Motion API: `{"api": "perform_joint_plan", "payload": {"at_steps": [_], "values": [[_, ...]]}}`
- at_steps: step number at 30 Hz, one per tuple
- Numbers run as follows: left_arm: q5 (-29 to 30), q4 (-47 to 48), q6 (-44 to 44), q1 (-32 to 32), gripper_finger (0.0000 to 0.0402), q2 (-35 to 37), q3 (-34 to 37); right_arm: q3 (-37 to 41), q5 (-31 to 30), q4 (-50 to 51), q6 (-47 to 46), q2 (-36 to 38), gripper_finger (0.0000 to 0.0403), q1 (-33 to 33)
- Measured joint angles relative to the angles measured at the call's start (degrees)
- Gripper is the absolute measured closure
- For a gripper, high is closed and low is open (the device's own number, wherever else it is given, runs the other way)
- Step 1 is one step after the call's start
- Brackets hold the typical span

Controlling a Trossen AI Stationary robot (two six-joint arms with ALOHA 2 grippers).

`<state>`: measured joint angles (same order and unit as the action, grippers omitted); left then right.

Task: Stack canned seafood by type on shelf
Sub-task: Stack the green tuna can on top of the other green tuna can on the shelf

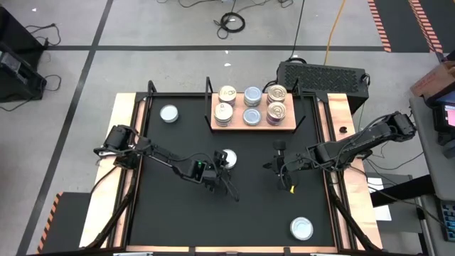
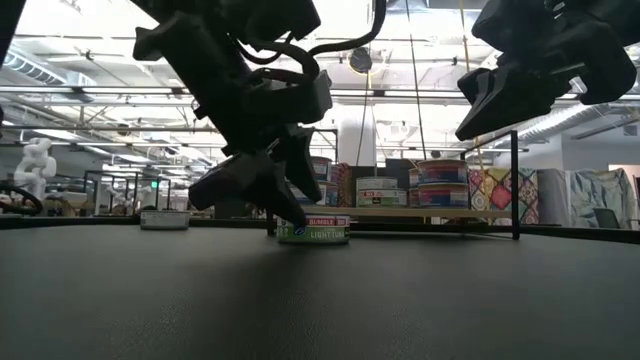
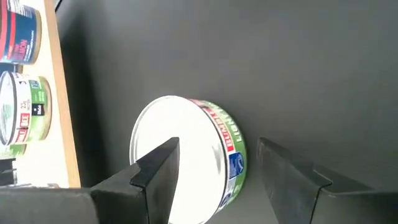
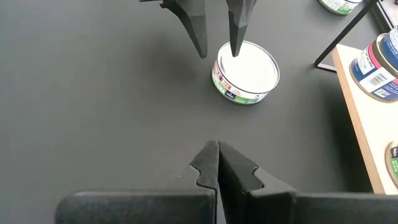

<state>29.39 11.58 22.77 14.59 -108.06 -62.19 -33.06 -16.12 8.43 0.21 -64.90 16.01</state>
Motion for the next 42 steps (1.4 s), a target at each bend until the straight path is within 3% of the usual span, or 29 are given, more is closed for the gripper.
{"api": "perform_joint_plan", "payload": {"at_steps": [19,28,36,42], "values": [[0.0,3.3,-3.3,-0.4,0.0195,0.0,0.0,0.0,0.0,0.0,0.0,0.0,0.0403,0.0],[-0.4,5.5,-5.9,-1.5,0.028,0.0,0.0,0.0,0.0,0.0,0.0,0.0,0.0403,0.0],[-0.4,4.9,-5.5,-1.4,0.0391,0.1,0.0,0.0,0.0,0.0,0.0,0.0,0.0403,0.0],[-0.6,3.8,-5.5,-1.4,0.0399,0.3,-0.1,0.0,0.0,1.2,0.0,0.0,0.0403,0.0]]}}
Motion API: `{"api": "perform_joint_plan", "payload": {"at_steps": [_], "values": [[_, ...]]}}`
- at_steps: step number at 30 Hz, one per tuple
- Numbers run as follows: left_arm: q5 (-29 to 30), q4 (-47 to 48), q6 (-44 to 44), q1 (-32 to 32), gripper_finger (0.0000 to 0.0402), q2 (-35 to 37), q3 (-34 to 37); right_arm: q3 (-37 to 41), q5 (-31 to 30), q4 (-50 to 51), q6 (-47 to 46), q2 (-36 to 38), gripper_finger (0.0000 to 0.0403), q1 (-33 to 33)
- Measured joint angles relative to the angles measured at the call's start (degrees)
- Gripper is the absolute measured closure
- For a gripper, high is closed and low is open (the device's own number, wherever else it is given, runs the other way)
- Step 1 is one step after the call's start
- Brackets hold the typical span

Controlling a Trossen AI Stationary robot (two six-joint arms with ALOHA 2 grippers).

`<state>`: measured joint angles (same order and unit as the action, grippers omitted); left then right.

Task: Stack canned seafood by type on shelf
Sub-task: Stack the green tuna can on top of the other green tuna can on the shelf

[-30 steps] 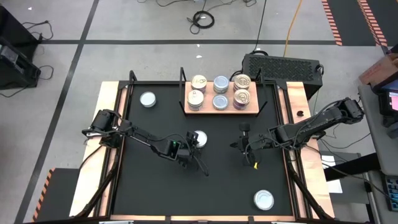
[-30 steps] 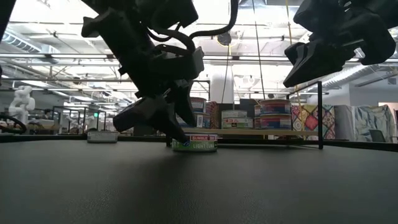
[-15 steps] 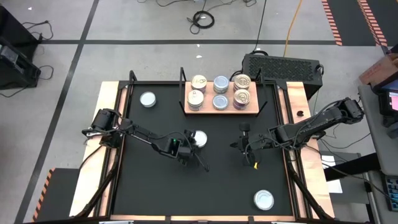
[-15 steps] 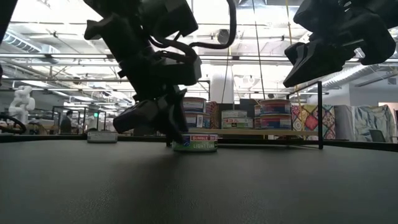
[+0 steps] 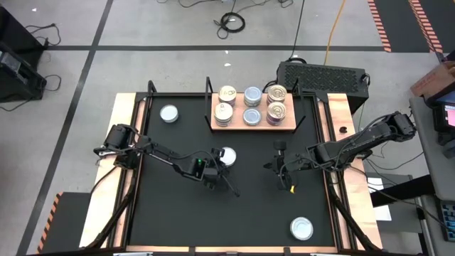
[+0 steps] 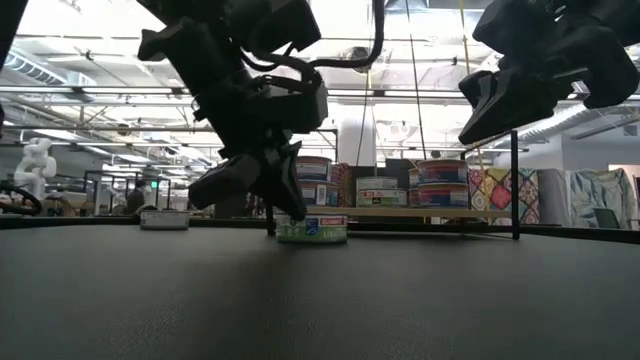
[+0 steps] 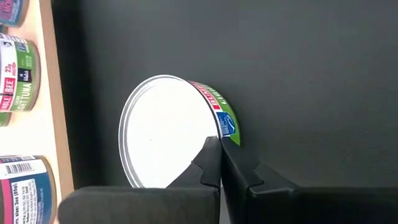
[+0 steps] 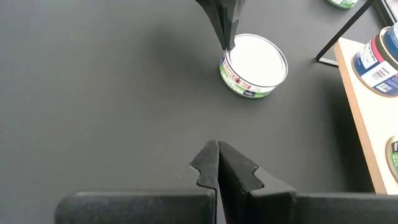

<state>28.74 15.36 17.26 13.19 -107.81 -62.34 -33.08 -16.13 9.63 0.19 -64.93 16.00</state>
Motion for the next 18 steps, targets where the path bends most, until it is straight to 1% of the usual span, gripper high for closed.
{"api": "perform_joint_plan", "payload": {"at_steps": [10,16,18], "values": [[-0.4,0.9,0.0,-0.2,0.0401,0.0,-9.0,0.0,0.0,1.3,0.1,0.0,0.0403,0.0],[-0.3,0.7,0.1,-2.5,0.0401,0.1,-14.5,0.0,0.0,2.7,0.1,0.0,0.0403,0.0],[-0.8,0.6,1.3,-3.9,0.0401,-0.2,-16.2,0.0,0.0,2.7,0.1,0.0,0.0403,0.0]]}}
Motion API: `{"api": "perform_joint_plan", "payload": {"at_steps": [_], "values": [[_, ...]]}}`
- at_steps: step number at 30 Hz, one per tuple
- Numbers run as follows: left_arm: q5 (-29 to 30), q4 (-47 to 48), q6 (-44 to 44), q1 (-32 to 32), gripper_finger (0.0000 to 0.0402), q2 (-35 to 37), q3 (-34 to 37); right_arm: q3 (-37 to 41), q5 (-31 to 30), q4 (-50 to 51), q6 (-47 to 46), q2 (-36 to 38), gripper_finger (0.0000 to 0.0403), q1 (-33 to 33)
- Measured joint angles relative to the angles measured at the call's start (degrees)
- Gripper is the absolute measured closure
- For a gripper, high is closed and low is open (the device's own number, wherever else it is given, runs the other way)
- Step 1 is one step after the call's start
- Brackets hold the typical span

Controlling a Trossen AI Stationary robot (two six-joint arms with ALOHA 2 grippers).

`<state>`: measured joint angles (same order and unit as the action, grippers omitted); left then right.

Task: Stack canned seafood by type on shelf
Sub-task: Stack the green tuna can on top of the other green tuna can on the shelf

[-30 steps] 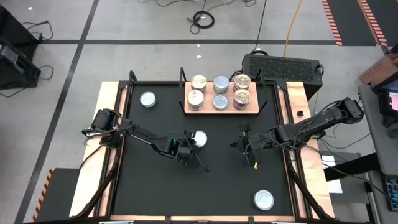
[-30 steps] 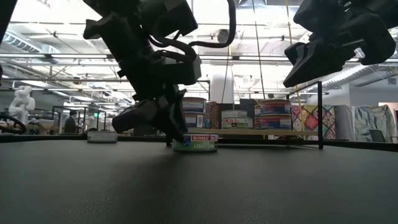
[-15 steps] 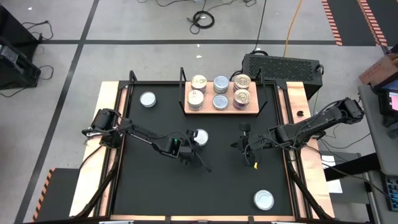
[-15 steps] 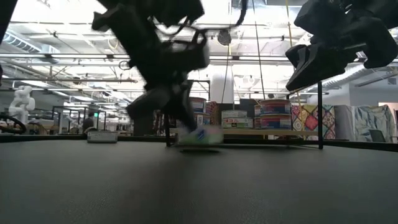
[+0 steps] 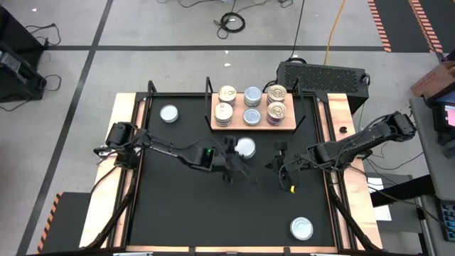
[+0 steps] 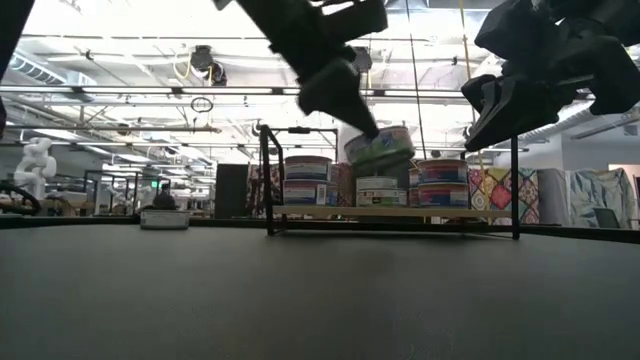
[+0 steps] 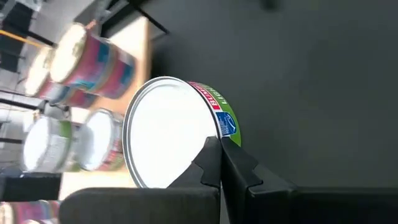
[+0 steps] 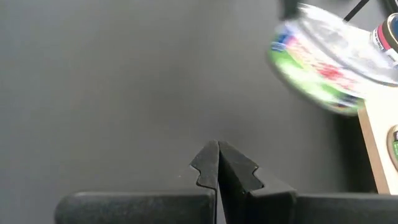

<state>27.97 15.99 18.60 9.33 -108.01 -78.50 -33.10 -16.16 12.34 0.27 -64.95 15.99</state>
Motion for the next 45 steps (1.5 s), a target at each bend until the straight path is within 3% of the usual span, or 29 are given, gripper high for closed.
{"api": "perform_joint_plan", "payload": {"at_steps": [7,17,29,45], "values": [[0.2,0.4,4.7,-6.4,0.0401,-1.8,-5.5,0.0,-0.2,0.3,0.1,0.1,0.0403,0.0],[-6.0,-5.2,10.5,-14.7,0.0402,-4.8,-7.1,-0.1,-0.3,0.0,0.2,1.0,0.0403,0.0],[-6.6,-4.8,15.4,-17.9,0.0402,-11.6,-14.3,0.0,-0.6,0.5,0.3,1.0,0.0403,-0.3],[-9.0,-1.5,15.2,-19.9,0.0402,-12.7,-15.0,0.0,-0.5,1.3,0.3,1.0,0.0403,-0.3]]}}
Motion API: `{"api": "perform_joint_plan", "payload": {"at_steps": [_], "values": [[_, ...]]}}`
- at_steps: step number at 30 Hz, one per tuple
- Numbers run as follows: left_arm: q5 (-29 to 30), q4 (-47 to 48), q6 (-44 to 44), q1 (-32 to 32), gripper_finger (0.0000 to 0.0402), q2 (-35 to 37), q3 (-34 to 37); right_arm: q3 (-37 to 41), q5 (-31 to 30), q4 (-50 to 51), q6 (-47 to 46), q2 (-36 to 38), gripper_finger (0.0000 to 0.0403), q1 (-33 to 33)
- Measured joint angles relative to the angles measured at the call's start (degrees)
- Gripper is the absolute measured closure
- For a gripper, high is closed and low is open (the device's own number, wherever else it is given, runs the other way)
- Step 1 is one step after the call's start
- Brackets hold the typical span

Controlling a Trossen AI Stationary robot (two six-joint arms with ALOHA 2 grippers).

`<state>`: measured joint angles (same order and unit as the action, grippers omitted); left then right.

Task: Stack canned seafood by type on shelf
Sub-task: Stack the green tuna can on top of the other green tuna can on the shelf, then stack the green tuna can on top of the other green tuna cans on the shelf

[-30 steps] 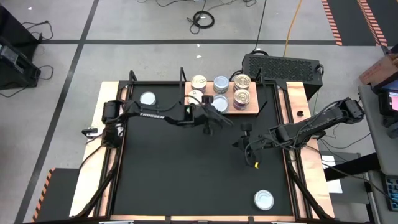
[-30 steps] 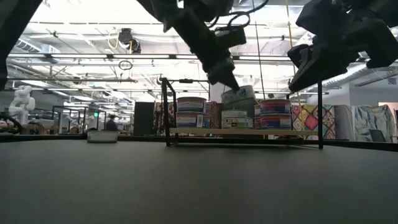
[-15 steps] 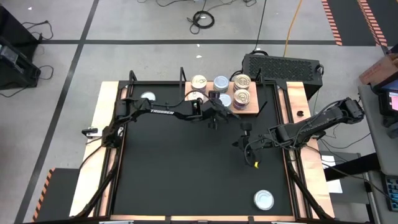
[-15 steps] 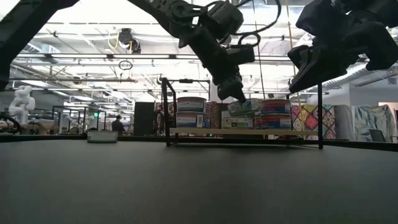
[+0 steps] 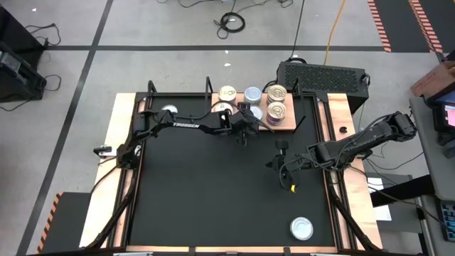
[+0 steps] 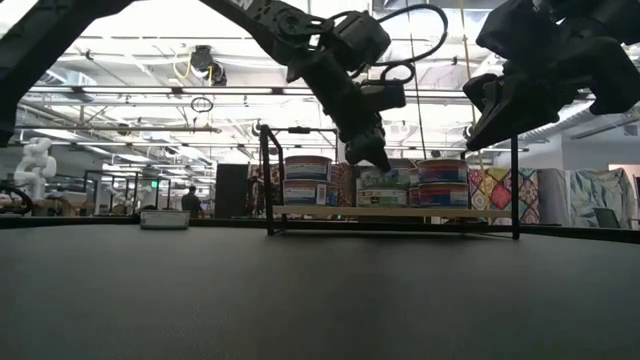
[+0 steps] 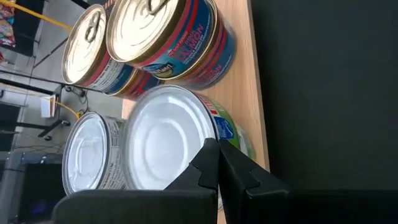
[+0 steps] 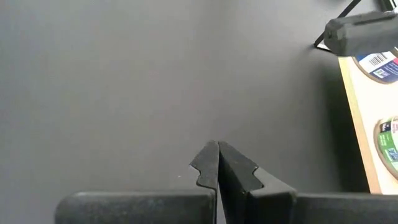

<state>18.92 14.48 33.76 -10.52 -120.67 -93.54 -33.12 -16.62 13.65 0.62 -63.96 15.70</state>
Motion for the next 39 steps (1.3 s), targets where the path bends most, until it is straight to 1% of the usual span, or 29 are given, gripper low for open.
{"api": "perform_joint_plan", "payload": {"at_steps": [9,20,26,28,39], "values": [[2.1,0.7,0.1,0.0,0.0401,-0.2,0.0,0.0,0.0,0.0,0.0,0.0,0.0403,0.0],[2.7,1.3,0.1,0.2,0.0401,-0.2,-0.3,0.0,0.0,0.0,0.0,0.0,0.0403,0.0],[5.3,1.2,1.7,0.9,0.0383,-0.3,-0.3,0.0,0.0,0.0,0.0,0.0,0.0403,0.0],[5.4,1.0,1.7,1.1,0.0378,-0.3,-0.3,0.0,0.0,0.0,0.0,0.0,0.0403,0.0],[6.8,-1.0,3.1,2.7,0.0375,0.4,-0.3,0.0,0.0,0.0,0.0,0.0,0.0403,0.0]]}}
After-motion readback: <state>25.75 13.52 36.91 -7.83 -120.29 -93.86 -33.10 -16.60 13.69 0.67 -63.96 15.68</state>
